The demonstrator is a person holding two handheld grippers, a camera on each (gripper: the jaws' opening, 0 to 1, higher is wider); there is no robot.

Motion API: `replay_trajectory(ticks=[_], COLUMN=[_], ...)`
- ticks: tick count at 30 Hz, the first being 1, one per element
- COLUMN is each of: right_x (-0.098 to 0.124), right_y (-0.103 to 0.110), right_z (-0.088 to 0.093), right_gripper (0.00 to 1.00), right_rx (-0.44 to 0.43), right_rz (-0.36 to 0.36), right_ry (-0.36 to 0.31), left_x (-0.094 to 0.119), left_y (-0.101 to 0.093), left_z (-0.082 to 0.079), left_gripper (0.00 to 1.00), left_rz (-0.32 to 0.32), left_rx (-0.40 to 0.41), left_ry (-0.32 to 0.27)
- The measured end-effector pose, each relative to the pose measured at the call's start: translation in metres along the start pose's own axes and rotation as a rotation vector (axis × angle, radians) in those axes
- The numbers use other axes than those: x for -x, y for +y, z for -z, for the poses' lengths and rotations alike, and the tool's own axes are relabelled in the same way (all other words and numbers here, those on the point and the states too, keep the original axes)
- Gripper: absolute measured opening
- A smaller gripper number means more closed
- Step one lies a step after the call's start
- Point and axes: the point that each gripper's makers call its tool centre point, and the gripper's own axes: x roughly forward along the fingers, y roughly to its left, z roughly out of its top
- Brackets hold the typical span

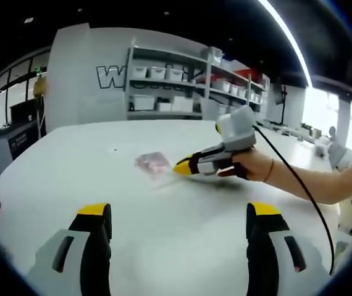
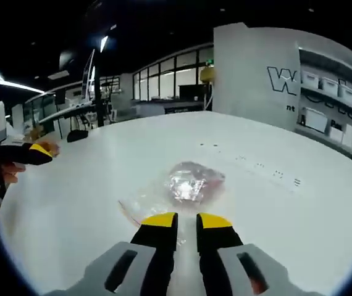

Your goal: Open the resealable bag by pulling the two sides of the seal apart until the entire bag opening is separated and visibly accessible.

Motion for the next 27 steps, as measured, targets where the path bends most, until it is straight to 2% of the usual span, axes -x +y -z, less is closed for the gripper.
replay_trajectory(ticks=[4, 11, 27], right_x=[0.000, -0.003, 0.007], right_y=[-0.002, -0.003, 0.013], right_z=[-0.001, 0.001, -0.003], right_gripper=[0.00, 0.00, 0.00], right_rx=[0.006, -0.010, -0.067], right_rz=[0.012, 0.003, -0.066], right_ry=[-0.001, 0.003, -0.014], left_x=[0.000, -0.002, -0.005], left_y=[0.001, -0.004, -0.010], left_z=[0.001, 0.002, 0.009], left_gripper=[0.90, 0.90, 0.90], left_rz=[-0.001, 0.016, 0.030], left_rx=[0.003, 0.005, 0.004], left_ry=[0.001, 0.004, 0.022])
